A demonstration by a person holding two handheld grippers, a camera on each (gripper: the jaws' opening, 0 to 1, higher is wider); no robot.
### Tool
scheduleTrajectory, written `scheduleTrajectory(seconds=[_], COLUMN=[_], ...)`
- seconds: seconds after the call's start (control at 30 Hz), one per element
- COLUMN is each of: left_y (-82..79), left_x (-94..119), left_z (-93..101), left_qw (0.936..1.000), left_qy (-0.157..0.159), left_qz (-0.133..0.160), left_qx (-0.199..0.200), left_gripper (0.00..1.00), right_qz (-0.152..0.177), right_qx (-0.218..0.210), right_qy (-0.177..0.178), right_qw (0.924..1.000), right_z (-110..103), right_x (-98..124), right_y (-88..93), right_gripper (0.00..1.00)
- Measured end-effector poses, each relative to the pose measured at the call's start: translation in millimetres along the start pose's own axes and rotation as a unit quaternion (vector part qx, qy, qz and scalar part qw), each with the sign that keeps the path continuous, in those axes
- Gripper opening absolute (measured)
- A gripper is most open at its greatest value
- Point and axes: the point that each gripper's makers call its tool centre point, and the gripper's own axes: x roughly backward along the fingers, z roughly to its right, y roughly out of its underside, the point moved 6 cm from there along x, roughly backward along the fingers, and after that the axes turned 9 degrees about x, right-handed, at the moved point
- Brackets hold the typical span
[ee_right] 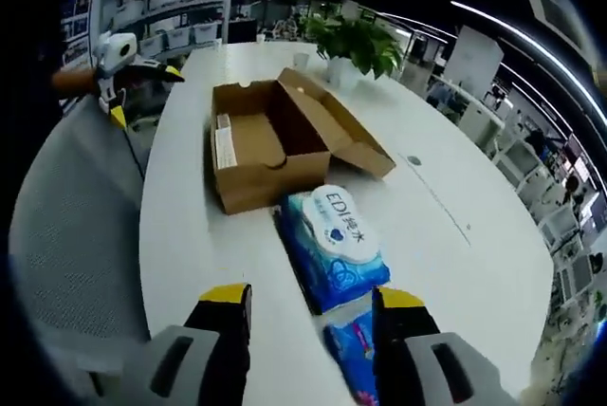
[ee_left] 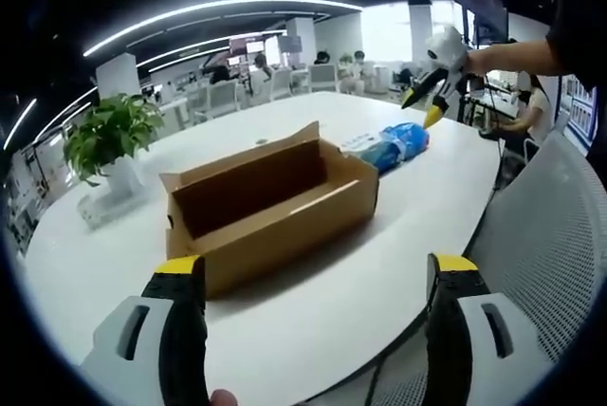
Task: Operate the shoe box by opening the lid, removing the specified soft item, and placing it in the target area until the item is outside and the box remains undamaged.
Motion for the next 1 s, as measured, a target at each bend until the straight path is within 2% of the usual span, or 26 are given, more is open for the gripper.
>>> scheduleTrajectory(seconds=[0.37,0.5,1.0], left_y=[-0.3,-0.3,1.3], left_x=[1.8,1.5,1.9], left_z=[-3.2,-2.6,-4.0], left_qw=[0.9999,0.9999,0.9999], left_qy=[-0.010,-0.009,-0.010], left_qz=[0.006,0.005,0.003], left_qx=[0.004,0.001,0.004], left_gripper=[0.97,0.98,0.97], right_qz=[0.025,0.041,0.053], right_qx=[0.056,0.062,0.087], right_qy=[-0.052,-0.062,-0.097], right_qw=[0.9967,0.9953,0.9901], right_z=[-4.3,-6.0,-11.8], right_x=[-38.2,-50.3,-98.6], right_y=[-50.9,-68.1,-102.3], right_gripper=[0.48,0.48,0.48])
